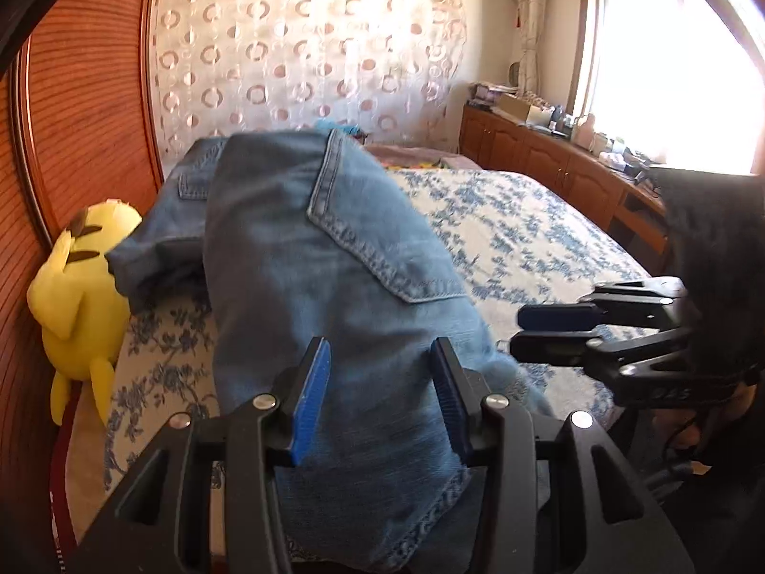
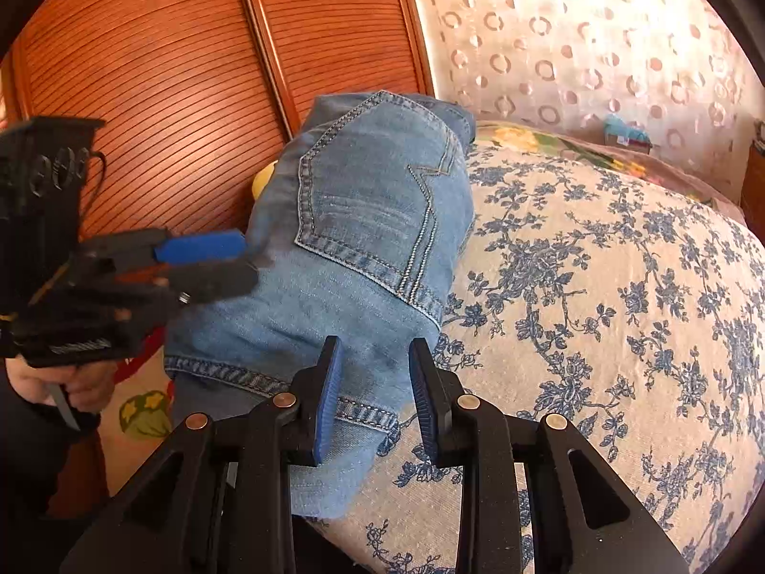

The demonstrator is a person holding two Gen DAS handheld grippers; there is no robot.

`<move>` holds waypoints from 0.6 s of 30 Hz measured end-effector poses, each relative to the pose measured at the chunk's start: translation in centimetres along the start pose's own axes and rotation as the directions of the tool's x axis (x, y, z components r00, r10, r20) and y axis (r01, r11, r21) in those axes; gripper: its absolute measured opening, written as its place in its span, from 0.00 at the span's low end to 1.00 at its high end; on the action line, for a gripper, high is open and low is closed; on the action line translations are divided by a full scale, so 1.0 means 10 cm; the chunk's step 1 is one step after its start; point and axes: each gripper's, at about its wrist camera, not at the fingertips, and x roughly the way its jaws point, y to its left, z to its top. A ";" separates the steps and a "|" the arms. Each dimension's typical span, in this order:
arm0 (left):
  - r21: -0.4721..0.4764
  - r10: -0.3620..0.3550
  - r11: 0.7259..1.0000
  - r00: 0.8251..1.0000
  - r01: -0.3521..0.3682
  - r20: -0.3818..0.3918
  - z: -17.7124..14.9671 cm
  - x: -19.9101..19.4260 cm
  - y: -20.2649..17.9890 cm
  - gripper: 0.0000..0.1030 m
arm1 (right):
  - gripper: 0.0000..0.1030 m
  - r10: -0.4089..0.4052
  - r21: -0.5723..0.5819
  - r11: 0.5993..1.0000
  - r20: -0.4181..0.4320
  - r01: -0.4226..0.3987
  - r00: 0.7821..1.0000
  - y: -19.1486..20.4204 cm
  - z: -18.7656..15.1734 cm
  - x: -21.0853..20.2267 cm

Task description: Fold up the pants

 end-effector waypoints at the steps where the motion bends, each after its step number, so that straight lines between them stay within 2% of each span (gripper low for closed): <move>1: -0.007 -0.001 1.000 1.000 0.001 -0.007 -0.01 0.03 0.02 0.43 | 0.27 -0.001 -0.001 1.000 0.000 0.001 1.000 0.00 0.00 -0.01; 18: -0.032 -0.006 0.999 1.000 0.006 -0.011 -0.15 0.24 0.13 0.43 | 0.27 0.028 0.014 1.000 -0.057 -0.027 0.998 0.04 -0.12 0.22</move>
